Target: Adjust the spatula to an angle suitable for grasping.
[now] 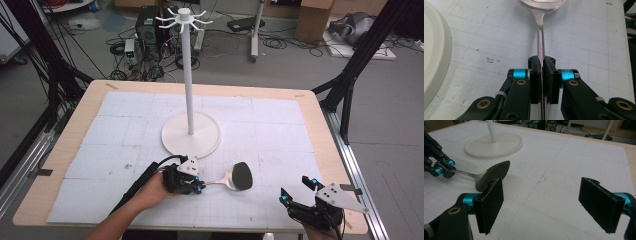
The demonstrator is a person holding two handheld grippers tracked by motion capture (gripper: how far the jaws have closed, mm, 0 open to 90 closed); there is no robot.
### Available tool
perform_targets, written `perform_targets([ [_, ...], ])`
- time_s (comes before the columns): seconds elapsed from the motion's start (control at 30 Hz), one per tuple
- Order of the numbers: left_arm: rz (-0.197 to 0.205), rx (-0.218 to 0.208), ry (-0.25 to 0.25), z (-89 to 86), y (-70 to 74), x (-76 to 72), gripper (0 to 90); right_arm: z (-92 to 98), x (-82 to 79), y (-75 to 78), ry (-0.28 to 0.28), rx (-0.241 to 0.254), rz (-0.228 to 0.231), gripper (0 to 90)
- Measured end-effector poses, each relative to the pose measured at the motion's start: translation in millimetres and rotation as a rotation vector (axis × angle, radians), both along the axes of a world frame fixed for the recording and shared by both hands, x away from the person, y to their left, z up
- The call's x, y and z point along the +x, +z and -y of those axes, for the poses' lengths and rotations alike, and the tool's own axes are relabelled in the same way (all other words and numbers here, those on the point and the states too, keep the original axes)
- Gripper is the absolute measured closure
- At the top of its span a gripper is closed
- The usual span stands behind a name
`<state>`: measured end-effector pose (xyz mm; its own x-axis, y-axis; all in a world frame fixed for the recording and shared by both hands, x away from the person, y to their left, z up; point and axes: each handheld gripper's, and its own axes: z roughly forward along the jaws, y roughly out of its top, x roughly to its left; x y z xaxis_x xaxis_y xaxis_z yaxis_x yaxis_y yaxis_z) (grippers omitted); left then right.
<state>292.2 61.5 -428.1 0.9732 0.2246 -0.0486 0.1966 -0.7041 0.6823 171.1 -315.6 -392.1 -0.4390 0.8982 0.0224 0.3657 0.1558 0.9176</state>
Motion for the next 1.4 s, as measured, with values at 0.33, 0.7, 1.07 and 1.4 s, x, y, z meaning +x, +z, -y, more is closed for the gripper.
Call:
perform_targets([
  [0.33, -0.036, -0.115, 0.152, -18.7, 15.8, -1.9, 56.0, 1.0, -0.8, 0.1, 0.000, -0.005, 0.006, 18.7],
  [0.7, -0.004, -0.210, 0.291, -98.3, 15.7, -35.4, 67.0, -0.4, -2.4, 0.6, -0.004, -0.006, 0.002, 18.7],
  [1.07, -0.059, -0.071, 0.293, -120.2, -5.3, -74.1, 81.1, -5.4, 0.6, 0.7, 0.008, -0.012, -0.001, 18.7],
  [1.4, 0.018, 0.008, 0.399, -126.3, -4.7, -75.8, 80.6, -4.6, 1.3, 0.1, 0.013, -0.011, 0.002, 18.7],
])
